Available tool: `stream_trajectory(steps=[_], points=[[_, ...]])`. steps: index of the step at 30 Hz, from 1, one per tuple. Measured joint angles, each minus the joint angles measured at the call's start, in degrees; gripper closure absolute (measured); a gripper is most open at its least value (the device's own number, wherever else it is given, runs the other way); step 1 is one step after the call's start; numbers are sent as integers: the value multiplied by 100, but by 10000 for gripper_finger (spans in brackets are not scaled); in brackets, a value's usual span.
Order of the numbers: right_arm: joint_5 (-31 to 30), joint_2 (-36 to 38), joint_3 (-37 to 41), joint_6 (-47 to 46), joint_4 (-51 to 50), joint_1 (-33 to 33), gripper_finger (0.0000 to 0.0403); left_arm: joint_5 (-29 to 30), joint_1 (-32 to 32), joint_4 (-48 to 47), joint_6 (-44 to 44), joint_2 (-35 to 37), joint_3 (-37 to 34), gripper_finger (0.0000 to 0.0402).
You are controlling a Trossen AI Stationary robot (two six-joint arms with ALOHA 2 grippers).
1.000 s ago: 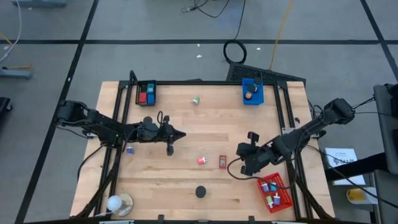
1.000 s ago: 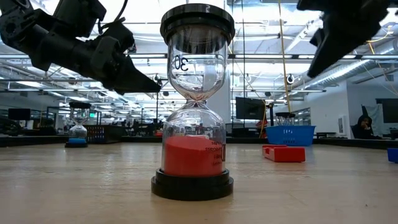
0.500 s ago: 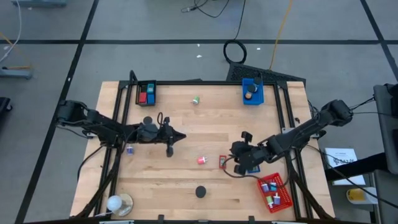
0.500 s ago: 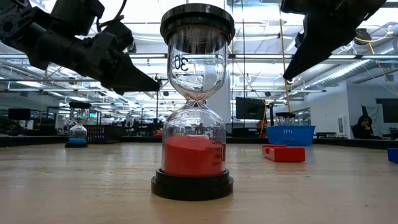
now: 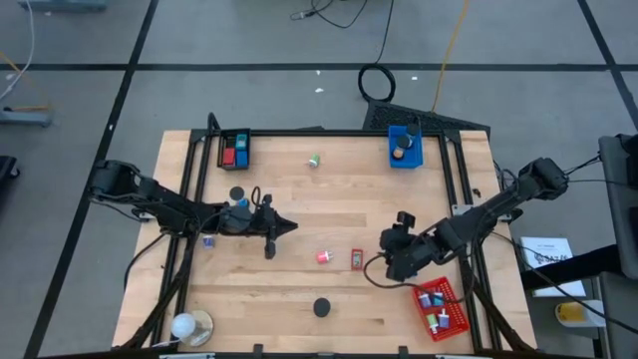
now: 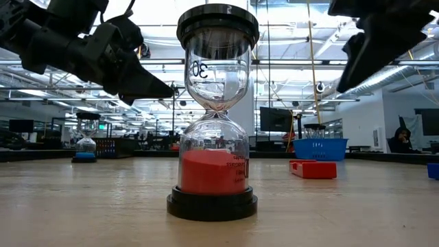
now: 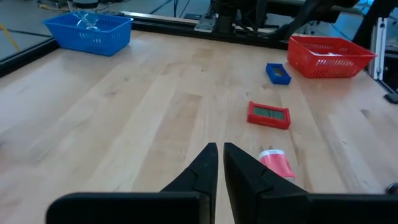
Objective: Pick & Place Office items
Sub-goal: Put the pink charger adapter into the red basket
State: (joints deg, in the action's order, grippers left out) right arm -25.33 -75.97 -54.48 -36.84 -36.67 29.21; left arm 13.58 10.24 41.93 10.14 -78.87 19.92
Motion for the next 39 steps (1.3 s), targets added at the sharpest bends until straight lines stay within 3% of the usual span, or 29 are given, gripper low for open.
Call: stream_trajectory(steps=[7, 12, 16, 20, 27, 33, 39], points=[[-6, -188, 2, -246, -153, 53, 259, 10, 96, -18, 204, 0, 0, 371], [-2, -587, 2, 46, 669, 34, 309, 92, 228, 40, 177, -163, 2, 371], [194, -998, 2, 569, 1497, -111, 315, 195, 238, 232, 149, -440, 4, 371], [593, -1238, 4, 1103, 2166, -434, 291, 156, 219, 1144, -326, -950, 4, 371], [725, -1412, 7, 2001, 3110, -1057, 220, -47, 219, 2535, -1086, -1844, 7, 371], [1939, -2099, 0, 2732, 4703, -1392, 166, -113, 225, 2427, -1162, -1945, 4, 371], [2105, -2643, 5, 3194, 5305, -1674, 122, -55, 227, 2258, -1221, -1945, 4, 371]])
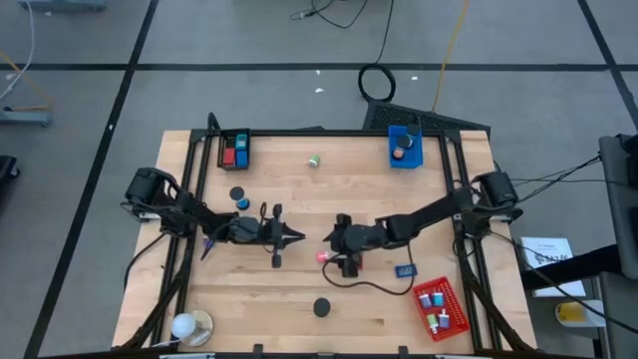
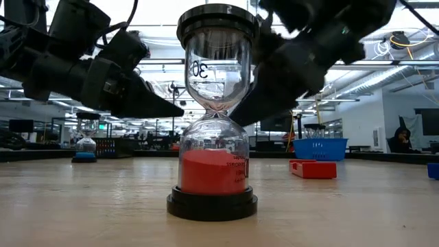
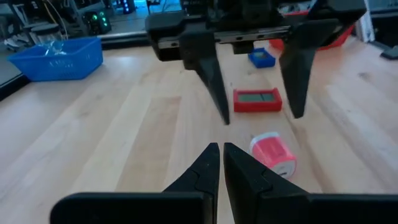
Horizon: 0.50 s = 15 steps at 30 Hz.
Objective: Pick & Place Office items
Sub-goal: Put the pink charger adapter into the red basket
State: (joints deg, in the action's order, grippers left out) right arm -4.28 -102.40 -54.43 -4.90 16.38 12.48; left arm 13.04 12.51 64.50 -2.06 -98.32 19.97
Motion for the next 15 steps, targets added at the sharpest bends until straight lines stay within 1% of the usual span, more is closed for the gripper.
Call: stream_trajectory(steps=[2, 6, 11, 15], points=[[85, -196, -1, 117, 305, -69, 117, 39, 0, -58, -2, 0, 0, 371], [578, -543, 4, 125, 658, -219, 121, 46, 0, -89, 17, 2, 0, 371], [747, -838, -10, 110, 941, -247, 146, 46, 0, -93, 48, 2, 0, 371], [752, -950, -31, 105, 875, -237, 177, 48, 0, -95, 59, 2, 0, 371]])
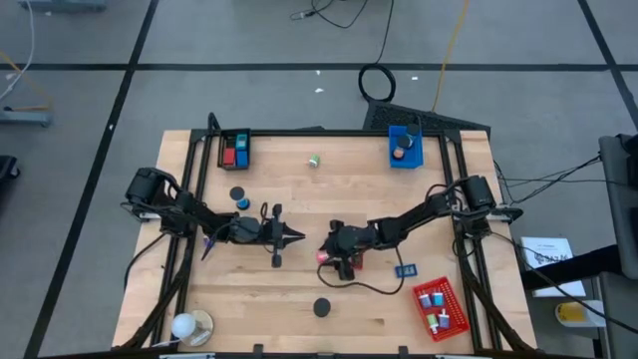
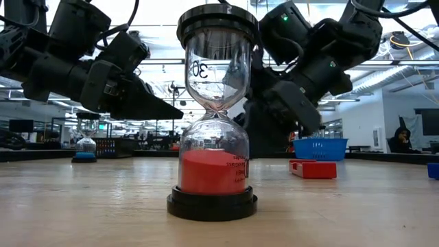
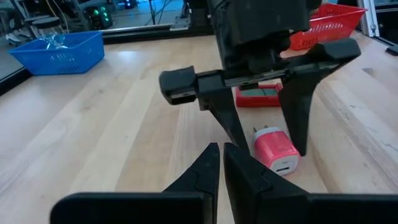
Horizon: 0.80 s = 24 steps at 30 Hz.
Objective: Pick & Place Office items
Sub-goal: Put the pink charger adapter into the red basket
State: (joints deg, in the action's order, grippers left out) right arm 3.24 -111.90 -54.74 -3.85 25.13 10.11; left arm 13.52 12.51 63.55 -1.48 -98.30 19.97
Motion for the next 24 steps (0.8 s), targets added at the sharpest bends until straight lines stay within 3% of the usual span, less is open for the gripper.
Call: stream_trajectory(steps=[8, 14, 20, 24], points=[[-10, 90, -4, -361, -76, -4, 274, 0, 0, -38, 27, 0, -2, 371], [-63, 602, -4, -981, -873, 61, 277, 3, 0, -112, 46, 0, -4, 371], [-1134, 1924, -17, -1787, -2647, 566, 274, 5, -4, -219, 72, 0, -4, 371], [-2065, 2799, -9, -2912, -3968, 1094, 272, 5, -5, -213, 196, 0, -4, 371]])
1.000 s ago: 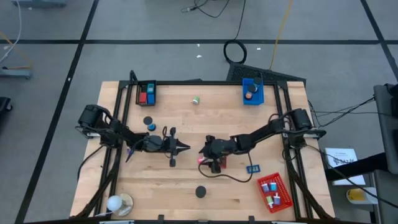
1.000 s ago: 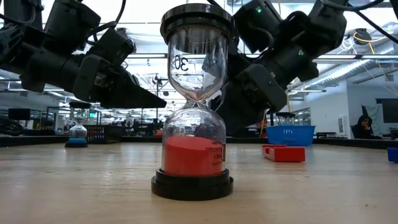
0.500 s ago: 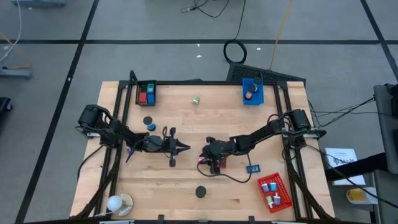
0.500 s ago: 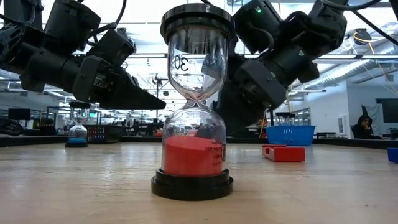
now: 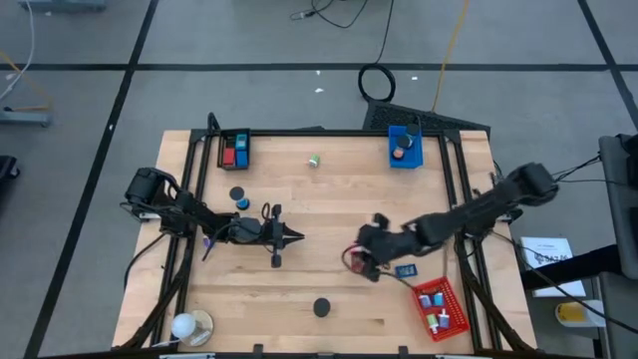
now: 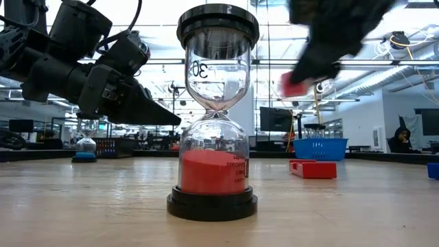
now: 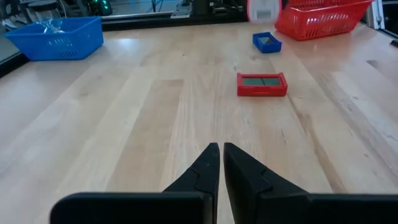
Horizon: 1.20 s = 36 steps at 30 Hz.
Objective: Pick & Place Office items
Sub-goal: Put the pink charger adapter into the red basket
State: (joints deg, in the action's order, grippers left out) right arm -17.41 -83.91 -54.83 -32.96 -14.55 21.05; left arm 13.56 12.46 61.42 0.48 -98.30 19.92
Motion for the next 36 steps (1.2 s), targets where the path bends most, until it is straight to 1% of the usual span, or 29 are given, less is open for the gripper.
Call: stream_trajectory(steps=[2, 4, 8, 10, 14, 19, 24, 27, 31, 36], points=[[-307, 386, 6, -703, -745, 284, 271, 0, 1, 6, 4, 0, 0, 371], [-504, 685, 6, -1379, -1234, 541, 271, 2, -1, 5, 4, 0, 0, 371], [-542, 1000, 9, -2543, -2149, 1005, 270, 6, -6, -14, 3, 0, 0, 371], [-452, 1066, 9, -3001, -2377, 1223, 270, 11, -6, -13, 4, 0, 0, 371], [65, 1116, 9, -3845, -2644, 1589, 269, 45, -6, -32, 4, 0, 0, 371], [473, 1120, 9, -4805, -2935, 2074, 269, 48, -6, -35, 12, 0, 0, 371], [667, 1120, 4, -5508, -3014, 2538, 269, 48, -6, -41, 17, 0, 0, 371], [713, 1072, -134, -5819, -3172, 2819, 269, 48, -6, -61, 23, 0, 0, 371], [676, 835, -562, -6093, -3438, 3178, 269, 48, -6, -96, 27, 0, 0, 371], [698, 260, -1141, -6353, -4065, 3538, 268, 48, -6, -122, 28, 0, 0, 371]])
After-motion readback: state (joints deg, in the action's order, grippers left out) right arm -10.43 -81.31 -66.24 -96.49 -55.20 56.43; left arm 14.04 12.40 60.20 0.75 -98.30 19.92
